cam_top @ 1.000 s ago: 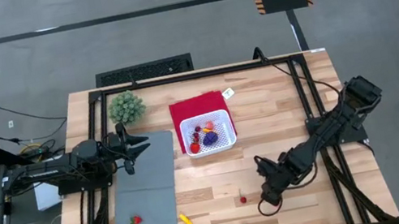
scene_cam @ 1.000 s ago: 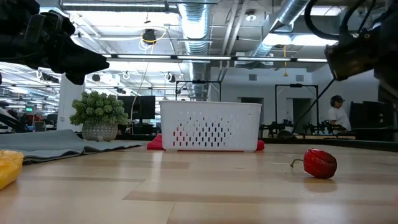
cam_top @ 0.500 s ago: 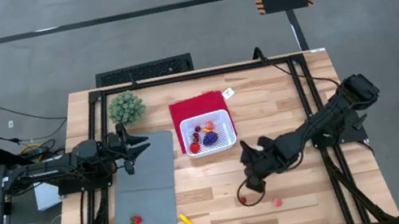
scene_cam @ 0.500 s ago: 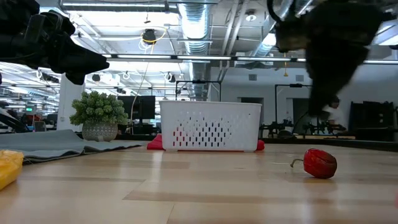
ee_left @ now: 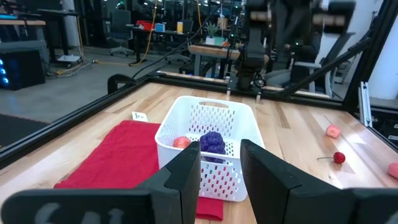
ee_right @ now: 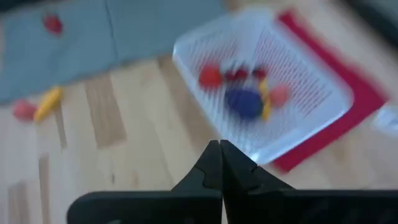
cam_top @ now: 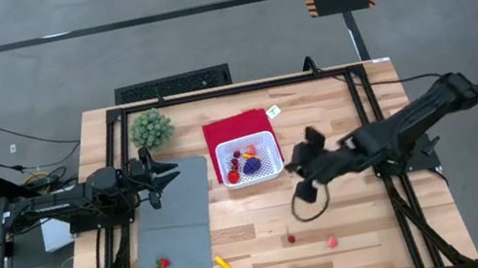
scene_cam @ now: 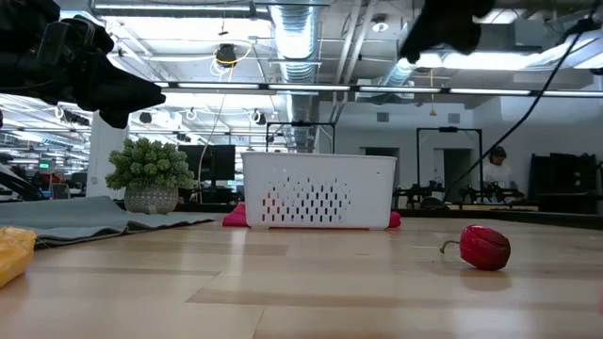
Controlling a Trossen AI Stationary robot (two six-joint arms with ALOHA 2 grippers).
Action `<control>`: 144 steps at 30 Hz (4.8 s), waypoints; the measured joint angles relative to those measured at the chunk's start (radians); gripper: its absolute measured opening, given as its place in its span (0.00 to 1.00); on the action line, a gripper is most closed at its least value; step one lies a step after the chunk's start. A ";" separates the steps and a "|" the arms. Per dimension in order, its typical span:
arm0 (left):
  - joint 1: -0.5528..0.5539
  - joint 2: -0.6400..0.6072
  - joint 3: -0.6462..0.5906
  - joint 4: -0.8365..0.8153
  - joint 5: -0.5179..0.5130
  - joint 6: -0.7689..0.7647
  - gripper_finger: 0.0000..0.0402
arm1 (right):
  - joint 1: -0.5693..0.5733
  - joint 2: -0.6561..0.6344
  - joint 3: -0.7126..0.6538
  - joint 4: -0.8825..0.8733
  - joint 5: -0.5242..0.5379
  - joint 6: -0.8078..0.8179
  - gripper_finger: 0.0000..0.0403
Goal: Pick and placing Produce into tupperware
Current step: Put the blueberry into the white bin
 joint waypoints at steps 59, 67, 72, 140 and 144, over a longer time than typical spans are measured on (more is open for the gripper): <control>0.000 0.000 0.000 0.000 0.000 0.000 0.26 | 0.137 -1.220 -0.910 0.781 0.048 -0.352 0.03; 0.000 0.000 0.000 0.000 0.000 0.000 0.26 | 0.045 -1.271 -1.030 0.927 0.113 -0.127 0.03; 0.000 0.000 0.000 0.000 0.000 0.000 0.26 | -0.031 -1.285 -1.060 0.903 0.117 0.045 0.03; 0.000 0.000 0.000 0.000 0.000 0.000 0.26 | -0.450 0.155 -0.564 1.211 -0.238 -0.378 0.03; 0.000 0.000 0.000 0.000 0.000 0.000 0.26 | -0.473 0.240 -0.479 1.210 -0.285 -0.378 0.07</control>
